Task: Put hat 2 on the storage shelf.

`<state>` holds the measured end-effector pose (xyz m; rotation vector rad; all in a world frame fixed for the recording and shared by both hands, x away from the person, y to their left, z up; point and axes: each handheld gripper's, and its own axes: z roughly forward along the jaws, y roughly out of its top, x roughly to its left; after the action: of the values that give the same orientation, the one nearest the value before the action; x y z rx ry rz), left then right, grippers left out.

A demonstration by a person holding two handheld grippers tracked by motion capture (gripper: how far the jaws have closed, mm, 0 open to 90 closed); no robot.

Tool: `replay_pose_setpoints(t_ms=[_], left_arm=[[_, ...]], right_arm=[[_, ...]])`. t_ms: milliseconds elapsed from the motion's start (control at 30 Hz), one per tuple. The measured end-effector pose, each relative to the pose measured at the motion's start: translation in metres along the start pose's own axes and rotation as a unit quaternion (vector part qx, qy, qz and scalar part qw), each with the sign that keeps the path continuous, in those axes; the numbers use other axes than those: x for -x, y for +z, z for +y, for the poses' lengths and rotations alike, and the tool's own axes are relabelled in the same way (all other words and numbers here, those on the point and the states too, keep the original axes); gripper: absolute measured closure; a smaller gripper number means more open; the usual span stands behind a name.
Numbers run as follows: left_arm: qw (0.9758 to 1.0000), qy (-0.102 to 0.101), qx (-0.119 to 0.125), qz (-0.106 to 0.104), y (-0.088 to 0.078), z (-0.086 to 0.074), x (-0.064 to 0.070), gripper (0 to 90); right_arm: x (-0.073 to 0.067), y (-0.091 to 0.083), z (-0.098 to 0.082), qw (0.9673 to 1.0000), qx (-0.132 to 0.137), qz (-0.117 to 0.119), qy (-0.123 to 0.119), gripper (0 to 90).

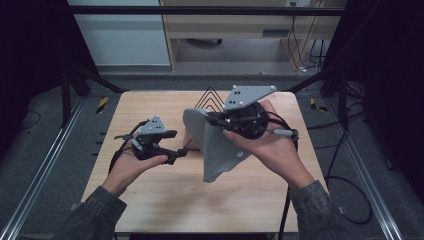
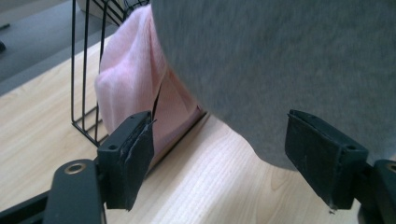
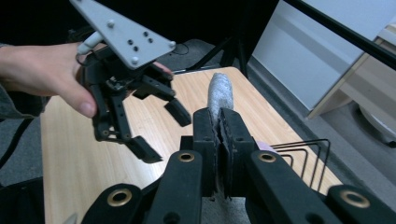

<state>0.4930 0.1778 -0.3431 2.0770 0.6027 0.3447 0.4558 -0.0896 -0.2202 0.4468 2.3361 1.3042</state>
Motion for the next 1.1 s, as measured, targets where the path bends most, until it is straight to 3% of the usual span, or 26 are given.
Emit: replay_pose_setpoints(t_ms=[233, 333, 400, 533, 600, 733, 800, 867, 933, 1100], left_arm=[[1.0000, 0.004, -0.001, 0.003, 0.006, 0.003, -0.004, 24.8], [1.0000, -0.003, 0.006, -0.003, 0.010, 0.003, -0.005, 26.2], [0.9999, -0.001, 0.006, -0.010, 0.013, 0.003, -0.006, 37.5], [0.9994, 0.001, -0.006, -0.034, 0.026, 0.004, -0.003, 73.8], [0.9991, 0.011, -0.009, -0.041, 0.026, 0.007, 0.002, 83.1], [0.9992, 0.020, -0.018, -0.031, 0.021, 0.012, 0.008, 86.4], [0.9993, 0.020, -0.022, -0.022, 0.013, 0.020, 0.009, 86.8], [0.9995, 0.014, -0.025, -0.013, 0.006, 0.032, 0.009, 87.0], [0.9992, 0.030, -0.026, -0.004, -0.005, 0.050, 0.011, 87.0], [0.9985, 0.046, -0.027, 0.014, -0.019, 0.077, 0.008, 87.2]], right_arm=[[-0.008, 0.009, -0.001, 0.9999, -0.002, 0.013, -0.003, 86.2], [-0.010, 0.012, -0.003, 0.9998, -0.003, 0.017, -0.005, 86.2], [-0.010, 0.014, -0.004, 0.9998, -0.004, 0.017, -0.003, 86.1], [-0.004, 0.022, -0.018, 0.9997, -0.012, 0.016, 0.014, 86.2], [-0.001, 0.020, -0.024, 0.9996, -0.015, 0.011, 0.020, 86.2], [0.010, 0.013, -0.036, 0.9993, -0.017, -0.008, 0.032, 86.1], [0.023, 0.008, -0.044, 0.9985, -0.015, -0.024, 0.046, 86.1], [0.035, 0.004, -0.049, 0.9973, -0.009, -0.033, 0.066, 86.2], [0.042, 0.000, -0.051, 0.9962, 0.001, -0.041, 0.078, 86.2], [0.052, -0.010, -0.042, 0.9950, 0.020, -0.053, 0.083, 86.2]])
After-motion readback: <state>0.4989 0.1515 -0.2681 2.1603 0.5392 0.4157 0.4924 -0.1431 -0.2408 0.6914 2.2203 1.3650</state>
